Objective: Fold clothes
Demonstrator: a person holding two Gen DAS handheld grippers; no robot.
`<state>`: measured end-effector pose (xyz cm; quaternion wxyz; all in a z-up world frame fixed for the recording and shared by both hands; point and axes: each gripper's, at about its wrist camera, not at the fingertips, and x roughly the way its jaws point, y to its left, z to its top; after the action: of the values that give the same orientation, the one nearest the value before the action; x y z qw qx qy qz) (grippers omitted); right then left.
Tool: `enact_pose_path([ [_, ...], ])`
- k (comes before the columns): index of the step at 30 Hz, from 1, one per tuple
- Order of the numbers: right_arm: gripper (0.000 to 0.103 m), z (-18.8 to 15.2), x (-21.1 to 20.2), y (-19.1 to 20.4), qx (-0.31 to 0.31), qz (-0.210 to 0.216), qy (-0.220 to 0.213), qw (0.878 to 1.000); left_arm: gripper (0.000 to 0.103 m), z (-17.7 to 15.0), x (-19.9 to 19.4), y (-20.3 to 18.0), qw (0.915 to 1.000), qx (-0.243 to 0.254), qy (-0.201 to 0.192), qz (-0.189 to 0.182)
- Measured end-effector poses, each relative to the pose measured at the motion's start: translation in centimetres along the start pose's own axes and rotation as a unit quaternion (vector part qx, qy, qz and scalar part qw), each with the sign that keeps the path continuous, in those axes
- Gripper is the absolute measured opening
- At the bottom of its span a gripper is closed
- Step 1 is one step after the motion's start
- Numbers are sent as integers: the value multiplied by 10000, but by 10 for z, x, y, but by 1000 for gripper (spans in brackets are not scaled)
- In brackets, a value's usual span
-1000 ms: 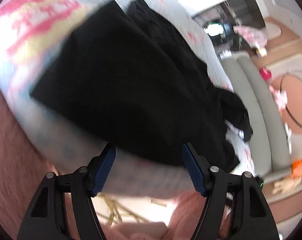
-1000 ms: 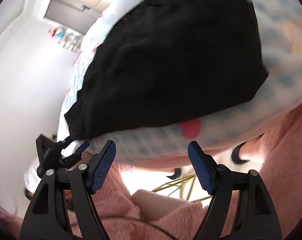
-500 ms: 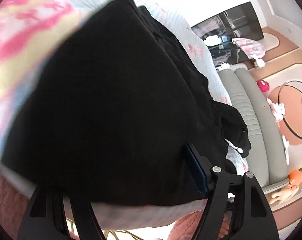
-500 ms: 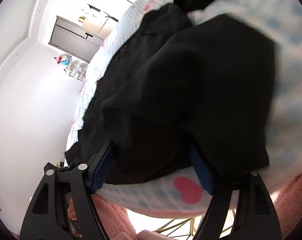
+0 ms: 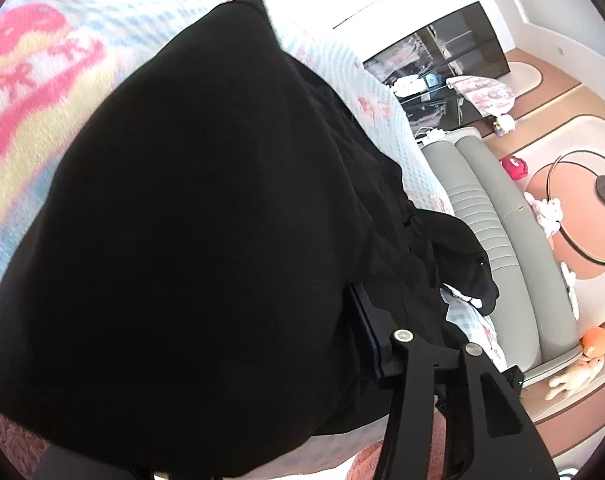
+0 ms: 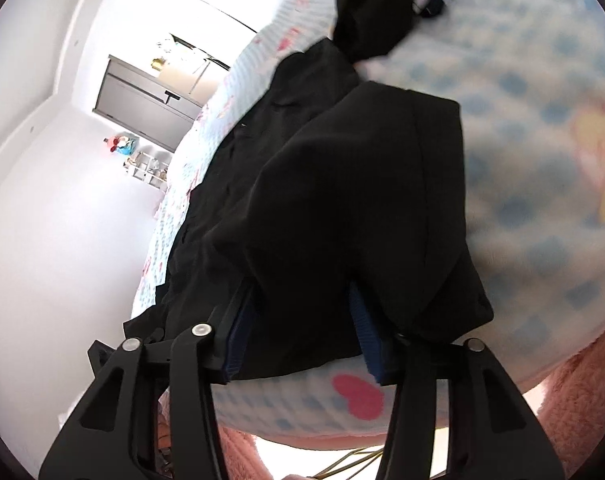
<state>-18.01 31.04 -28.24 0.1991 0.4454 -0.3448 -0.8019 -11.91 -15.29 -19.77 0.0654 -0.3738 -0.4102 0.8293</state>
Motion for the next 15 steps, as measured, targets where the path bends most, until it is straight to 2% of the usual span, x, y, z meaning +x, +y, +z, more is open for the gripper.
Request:
enact_pose_path([
  [2, 49, -3, 2, -3, 131, -230, 264, 9993, 53, 1, -1, 1, 10000, -11, 2, 19],
  [6, 50, -8, -15, -6, 263, -698, 469, 9961, 53, 2, -2, 4, 10000, -34, 6, 56],
  [8, 62, -11, -26, -9, 288, -973, 555, 9933, 53, 2, 0, 4, 10000, -60, 9, 52],
  [9, 72, -13, -26, -15, 372, -872, 601, 9937, 53, 2, 1, 4, 10000, -72, 12, 49],
  [11, 75, -16, -27, -26, 541, -665, 694, 9939, 54, 2, 2, 5, 10000, -89, 24, 30],
  [13, 82, -13, -25, -30, 790, -260, 585, 9948, 54, 2, 3, 5, 9999, -110, 34, -1],
  [15, 84, -4, -25, -28, 863, 7, 257, 9959, 54, 3, 3, 6, 9999, -135, 40, -41],
])
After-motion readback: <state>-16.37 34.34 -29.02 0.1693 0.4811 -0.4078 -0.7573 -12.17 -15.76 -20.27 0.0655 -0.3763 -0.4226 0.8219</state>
